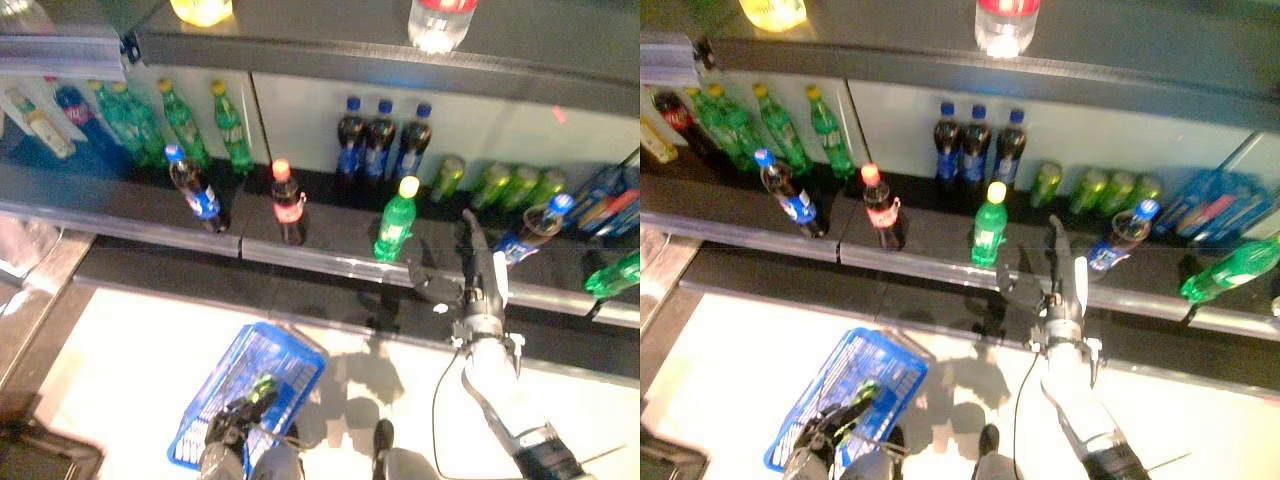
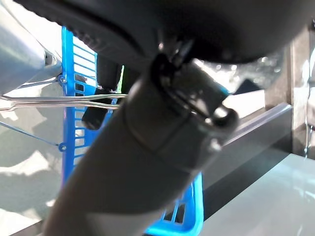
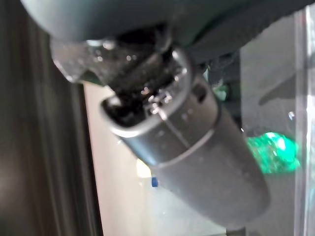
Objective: Pick up the drink and place into the basket.
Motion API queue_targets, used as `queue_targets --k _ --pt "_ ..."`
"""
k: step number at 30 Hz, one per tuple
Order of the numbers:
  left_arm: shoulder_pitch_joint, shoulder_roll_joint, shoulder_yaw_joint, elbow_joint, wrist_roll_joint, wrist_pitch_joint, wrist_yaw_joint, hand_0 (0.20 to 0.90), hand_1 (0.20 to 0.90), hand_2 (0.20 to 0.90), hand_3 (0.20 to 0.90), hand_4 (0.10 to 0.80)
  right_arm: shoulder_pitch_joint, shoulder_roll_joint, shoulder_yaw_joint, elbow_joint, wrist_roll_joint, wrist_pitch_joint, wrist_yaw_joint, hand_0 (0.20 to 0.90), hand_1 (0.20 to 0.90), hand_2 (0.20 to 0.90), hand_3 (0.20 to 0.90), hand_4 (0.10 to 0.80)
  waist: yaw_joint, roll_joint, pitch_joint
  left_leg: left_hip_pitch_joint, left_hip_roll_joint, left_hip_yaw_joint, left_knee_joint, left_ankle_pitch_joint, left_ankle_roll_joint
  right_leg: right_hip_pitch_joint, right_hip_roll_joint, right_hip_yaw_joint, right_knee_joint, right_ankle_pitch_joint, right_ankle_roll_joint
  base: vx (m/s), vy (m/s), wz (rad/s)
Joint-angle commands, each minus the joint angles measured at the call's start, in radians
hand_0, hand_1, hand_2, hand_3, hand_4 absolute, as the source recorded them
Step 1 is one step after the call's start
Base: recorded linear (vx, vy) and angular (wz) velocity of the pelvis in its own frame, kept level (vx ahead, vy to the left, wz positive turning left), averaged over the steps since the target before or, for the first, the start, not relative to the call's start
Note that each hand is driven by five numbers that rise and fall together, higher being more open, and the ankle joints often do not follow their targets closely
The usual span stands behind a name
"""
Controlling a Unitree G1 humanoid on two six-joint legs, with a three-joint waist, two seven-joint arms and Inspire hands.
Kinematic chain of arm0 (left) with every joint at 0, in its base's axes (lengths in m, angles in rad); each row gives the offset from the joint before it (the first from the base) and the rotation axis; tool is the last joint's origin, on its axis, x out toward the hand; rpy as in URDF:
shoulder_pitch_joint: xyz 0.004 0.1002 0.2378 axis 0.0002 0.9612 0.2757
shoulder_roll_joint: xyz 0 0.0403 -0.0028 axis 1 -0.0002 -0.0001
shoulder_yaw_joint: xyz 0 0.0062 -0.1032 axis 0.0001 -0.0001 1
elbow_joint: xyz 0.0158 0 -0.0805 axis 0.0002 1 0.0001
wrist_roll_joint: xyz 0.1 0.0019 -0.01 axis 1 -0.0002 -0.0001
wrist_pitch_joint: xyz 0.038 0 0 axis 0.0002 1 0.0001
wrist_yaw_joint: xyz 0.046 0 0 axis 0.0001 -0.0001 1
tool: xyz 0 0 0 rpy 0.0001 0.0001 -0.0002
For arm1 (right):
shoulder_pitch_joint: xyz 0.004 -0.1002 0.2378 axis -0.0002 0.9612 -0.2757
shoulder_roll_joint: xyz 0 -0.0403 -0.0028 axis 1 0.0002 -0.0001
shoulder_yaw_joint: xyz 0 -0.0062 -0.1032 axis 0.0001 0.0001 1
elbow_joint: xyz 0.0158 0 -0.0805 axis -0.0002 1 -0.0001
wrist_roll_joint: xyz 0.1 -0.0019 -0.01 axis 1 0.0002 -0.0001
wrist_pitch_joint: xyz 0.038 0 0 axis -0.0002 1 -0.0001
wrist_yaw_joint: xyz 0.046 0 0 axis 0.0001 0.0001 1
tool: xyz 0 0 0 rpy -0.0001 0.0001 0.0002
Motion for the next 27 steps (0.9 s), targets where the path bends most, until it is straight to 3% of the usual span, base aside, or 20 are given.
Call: queue_targets --k 1,10,17,27 --pt "0.113 0.064 -0.058 0.02 -0.007 0.008 0.025 0.3 0.3 0.3 0.2 0.1 -0.158 0.04 -0.028 -0.057 0.0 -0.128 -0.072 0.9 0.9 0.9 0.9 0.8 0.023 -0.023 0.015 -0.108 0.042 -0.045 0.128 0.036 -0.034 -0.065 -0.086 0.024 0.155 -0.067 -0.008 -0.153 0.059 0.07" --pt "0.054 0.07 -0.082 -0.057 -0.093 -0.03 0.021 0.3 0.3 0.3 0.2 0.1 -0.328 0.045 -0.044 -0.017 -0.018 -0.086 -0.208 0.9 0.9 0.9 0.9 0.8 0.035 0.0 0.111 -0.221 0.026 -0.07 0.222 0.065 -0.034 -0.16 -0.087 0.036 0.244 -0.083 -0.027 -0.081 0.023 0.05" --pt "0.022 0.07 -0.111 -0.088 -0.098 -0.02 0.02 0.3 0.3 0.3 0.2 0.1 -0.406 0.074 -0.059 0.004 0.062 -0.082 -0.214 0.9 0.9 0.9 0.9 0.8 0.042 0.017 0.164 -0.278 0.013 -0.082 0.257 0.082 -0.029 -0.209 -0.089 0.043 0.279 -0.084 -0.032 -0.048 0.006 0.04" --pt "0.001 0.067 -0.159 -0.136 -0.122 -0.039 0.015 0.3 0.3 0.3 0.2 0.1 -0.588 0.037 -0.082 0.074 0.102 -0.043 -0.256 0.9 0.9 0.9 0.9 0.8 0.066 0.043 0.203 -0.356 -0.009 -0.087 0.265 0.09 -0.021 -0.299 -0.087 0.057 0.3 -0.078 -0.032 -0.018 0.017 -0.01"
